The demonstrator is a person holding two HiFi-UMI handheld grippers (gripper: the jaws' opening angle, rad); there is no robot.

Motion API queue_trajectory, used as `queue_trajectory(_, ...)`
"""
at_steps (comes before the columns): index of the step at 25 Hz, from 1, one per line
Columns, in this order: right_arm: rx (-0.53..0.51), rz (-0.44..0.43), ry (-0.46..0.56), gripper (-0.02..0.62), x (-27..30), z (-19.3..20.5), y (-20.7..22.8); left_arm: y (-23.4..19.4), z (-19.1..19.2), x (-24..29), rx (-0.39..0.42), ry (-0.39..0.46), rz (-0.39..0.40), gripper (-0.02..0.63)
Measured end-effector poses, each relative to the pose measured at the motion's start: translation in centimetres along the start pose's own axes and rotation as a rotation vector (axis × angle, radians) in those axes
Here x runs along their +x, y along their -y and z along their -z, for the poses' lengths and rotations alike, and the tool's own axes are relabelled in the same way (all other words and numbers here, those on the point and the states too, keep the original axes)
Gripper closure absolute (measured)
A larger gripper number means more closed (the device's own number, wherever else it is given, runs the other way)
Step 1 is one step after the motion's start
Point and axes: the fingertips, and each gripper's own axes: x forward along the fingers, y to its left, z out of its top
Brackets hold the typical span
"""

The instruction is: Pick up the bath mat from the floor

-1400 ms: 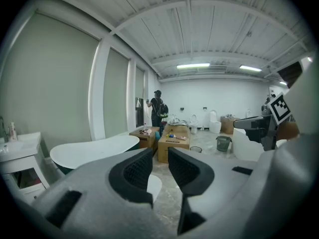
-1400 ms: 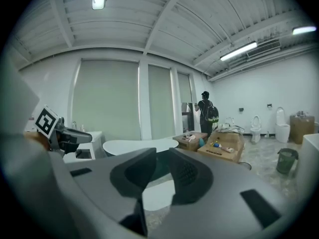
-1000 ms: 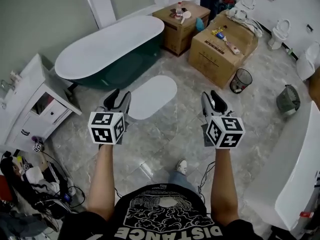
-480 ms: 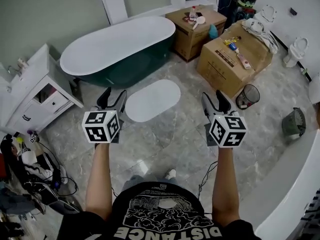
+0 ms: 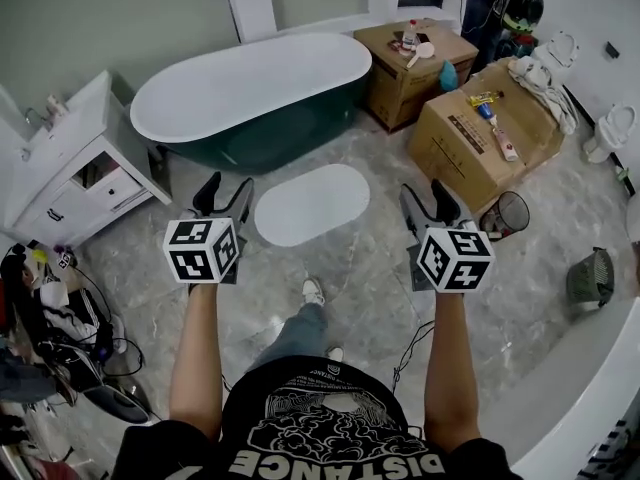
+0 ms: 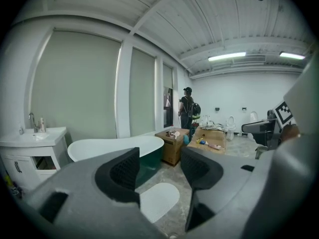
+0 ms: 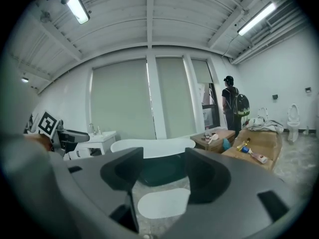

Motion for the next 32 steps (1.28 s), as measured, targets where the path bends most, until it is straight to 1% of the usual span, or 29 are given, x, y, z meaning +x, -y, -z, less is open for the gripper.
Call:
queue_trajectory(4, -0.008, -0.027, -0.013, 0.337, 3.4, 0.1, 0.5, -1.4, 0.3, 2.3, -0.01, 0.001, -0.03, 0.342)
queue_trajectory(9, -0.025, -0.053, -0.03, 0.33, 9.5, -0.5, 1.7, -4.2, 0.2, 7.2, -0.041, 0.006, -0.058, 0.342)
queue_trajectory(18, -0.059, -0.109, -0.079, 0.325, 24.3, -3.8, 4.4, -10.8, -1.7, 18.9, -0.097, -0.02, -0.116, 0.342)
queue_trajectory(22, -0.086, -0.146, -0.121, 0.327, 31.7, -5.1, 4.2, -14.3, -1.7, 23.4, -0.127, -0.043, -0.145, 0.342)
queue_trajectory(26, -0.096, -0.183, -0.144, 0.325, 37.5, -6.3, 3.5, -17.3, -2.1, 26.4, -0.145, -0.059, -0.177, 0.342)
queue_trajectory(32, -0.097, -0.214, -0.149, 0.321, 42.7, -7.0, 3.3, -20.0, -2.6, 29.0, -0.148, -0.069, -0.208, 0.342)
